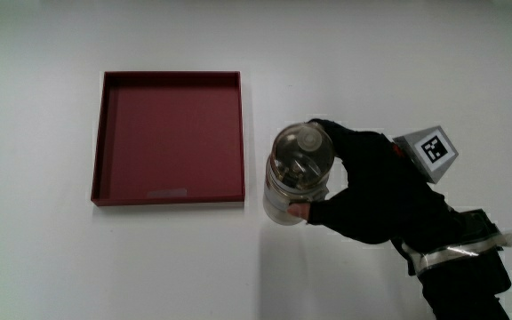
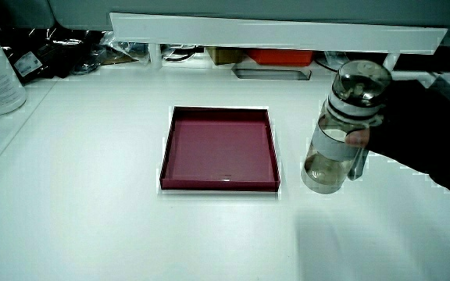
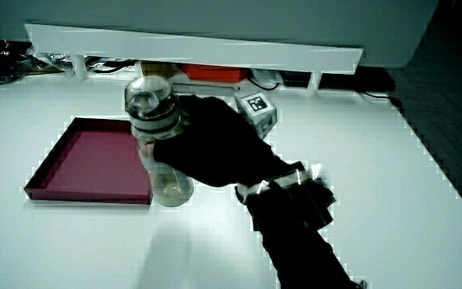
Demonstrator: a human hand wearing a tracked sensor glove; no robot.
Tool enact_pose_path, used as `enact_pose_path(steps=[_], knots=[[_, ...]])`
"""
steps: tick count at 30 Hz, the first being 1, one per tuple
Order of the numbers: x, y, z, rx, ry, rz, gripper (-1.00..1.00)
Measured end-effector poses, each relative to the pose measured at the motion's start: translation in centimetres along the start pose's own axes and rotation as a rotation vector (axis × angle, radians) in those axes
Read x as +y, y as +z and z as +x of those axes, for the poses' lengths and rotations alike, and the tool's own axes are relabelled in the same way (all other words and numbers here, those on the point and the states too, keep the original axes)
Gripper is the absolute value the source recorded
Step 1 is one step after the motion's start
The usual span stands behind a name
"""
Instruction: Place bottle
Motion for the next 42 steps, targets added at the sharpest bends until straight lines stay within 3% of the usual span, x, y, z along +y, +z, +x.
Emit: enact_pose_path(steps=[7, 9, 15, 36, 42], knots=[[-1.7, -0.5, 3.1, 0.049, -0.095, -0.020, 0.00], [-2.1, -0.7, 4.0, 0.037, -0.125, -0.034, 0.00], [-2.7, -1.3, 5.7, 0.084, -0.162, -0.042, 0.00], [-4.1, -1.3, 8.4, 0.172, -0.197, -0.040, 0.00], [-4.0, -1.4, 8.4, 0.185, -0.201, -0.042, -0.19]])
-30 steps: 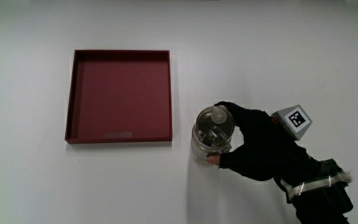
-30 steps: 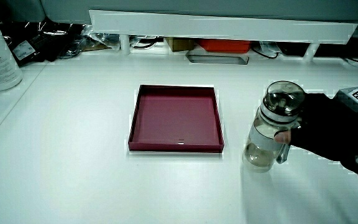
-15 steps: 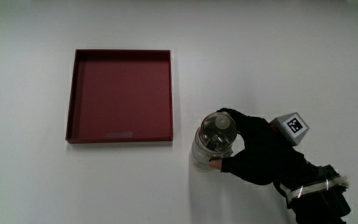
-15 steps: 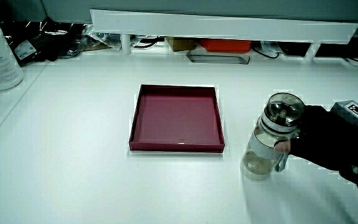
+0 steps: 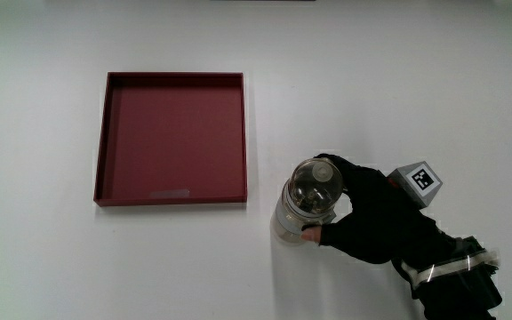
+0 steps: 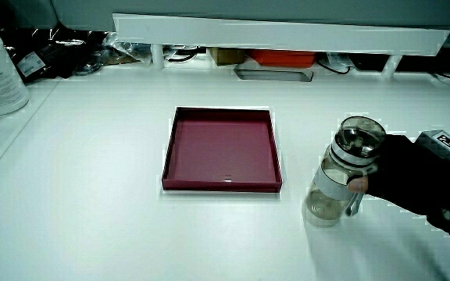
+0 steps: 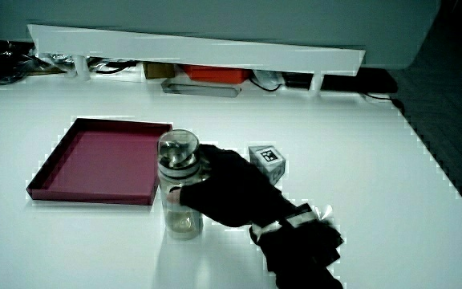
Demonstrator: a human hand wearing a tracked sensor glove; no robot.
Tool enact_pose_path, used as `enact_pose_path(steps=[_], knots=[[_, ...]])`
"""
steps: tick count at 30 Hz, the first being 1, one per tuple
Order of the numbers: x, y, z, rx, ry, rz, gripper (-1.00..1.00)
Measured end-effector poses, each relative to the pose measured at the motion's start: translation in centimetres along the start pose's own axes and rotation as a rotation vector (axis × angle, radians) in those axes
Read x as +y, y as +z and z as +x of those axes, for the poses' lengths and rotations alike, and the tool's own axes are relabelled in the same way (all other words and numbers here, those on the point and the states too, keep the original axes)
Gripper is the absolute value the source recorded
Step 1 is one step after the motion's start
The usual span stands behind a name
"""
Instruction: Place bottle
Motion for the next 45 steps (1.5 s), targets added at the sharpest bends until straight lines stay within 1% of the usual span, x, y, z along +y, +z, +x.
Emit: enact_pose_path(steps=[2, 3, 4, 6, 9, 10, 12, 13, 14, 15, 20, 26, 29, 31, 33, 38, 39, 40, 41, 43, 44, 45], knots=[[0.0, 0.0, 0.0, 0.005, -0.009, -0.002, -0.25], [0.0, 0.0, 0.1, 0.000, -0.003, -0.006, -0.28], [0.0, 0.0, 0.2, 0.004, -0.010, -0.008, -0.31], [0.0, 0.0, 0.2, 0.011, -0.005, -0.009, -0.38], [-0.2, 0.2, 0.2, -0.002, -0.010, -0.005, -0.47], [-0.2, 0.2, 0.0, 0.010, -0.008, -0.009, -0.50], [-0.4, 0.5, 0.0, -0.003, -0.015, -0.006, -0.56], [-0.4, 0.6, -0.4, 0.007, -0.018, -0.013, -0.59], [-0.5, 0.7, -0.7, 0.008, -0.033, -0.016, -0.62], [-0.5, 1.0, -0.8, 0.006, -0.027, -0.020, -0.66], [-0.6, 2.8, -1.8, 0.073, -0.092, -0.083, -0.81], [-0.7, 5.2, -2.1, 0.047, -0.113, -0.090, -1.00], [-0.8, 6.4, -2.2, 0.033, -0.123, -0.093, -1.00], [-0.8, 7.1, -2.2, 0.004, -0.131, -0.079, -1.00], [-0.9, 7.5, -2.0, -0.003, -0.141, -0.076, -1.00], [-1.1, 7.7, -2.3, -0.016, -0.148, -0.070, -1.00], [-1.1, 7.8, -2.2, -0.024, -0.144, -0.069, -1.00], [-1.1, 7.7, -2.5, -0.020, -0.144, -0.069, -1.00], [-1.1, 7.8, -2.4, -0.031, -0.142, -0.070, -1.00], [-1.1, 7.7, -2.7, -0.031, -0.140, -0.068, -1.00], [-1.2, 7.8, -2.4, -0.039, -0.141, -0.067, -1.00], [-1.2, 7.8, -2.5, -0.035, -0.150, -0.066, -1.00]])
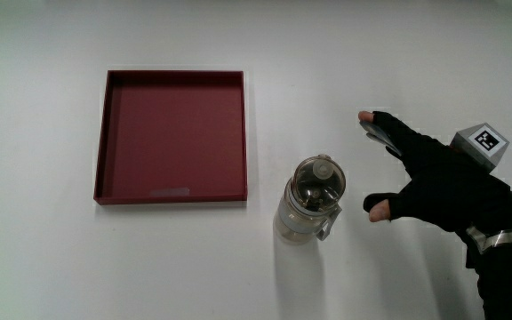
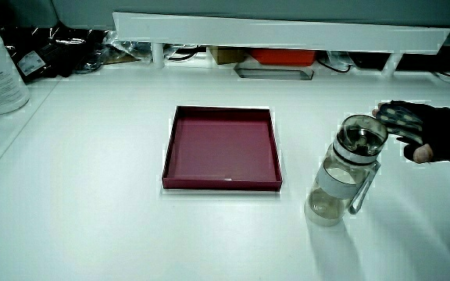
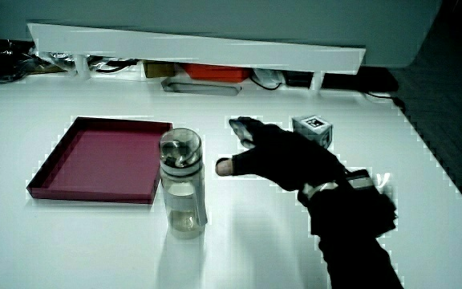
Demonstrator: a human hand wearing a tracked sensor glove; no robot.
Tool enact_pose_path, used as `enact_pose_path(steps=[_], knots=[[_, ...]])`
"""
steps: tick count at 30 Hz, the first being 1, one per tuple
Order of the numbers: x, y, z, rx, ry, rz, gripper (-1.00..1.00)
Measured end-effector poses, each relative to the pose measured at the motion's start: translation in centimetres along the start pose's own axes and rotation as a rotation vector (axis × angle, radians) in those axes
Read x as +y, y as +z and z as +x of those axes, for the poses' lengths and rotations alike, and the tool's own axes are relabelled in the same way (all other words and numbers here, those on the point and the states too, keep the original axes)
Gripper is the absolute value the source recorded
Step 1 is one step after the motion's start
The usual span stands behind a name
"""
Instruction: Place bottle
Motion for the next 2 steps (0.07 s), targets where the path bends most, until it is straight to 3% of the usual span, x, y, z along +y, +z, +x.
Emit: enact_pose_path(steps=[2], knots=[[-0.05, -0.04, 0.09, -0.003, 0.007, -0.003, -1.00]])
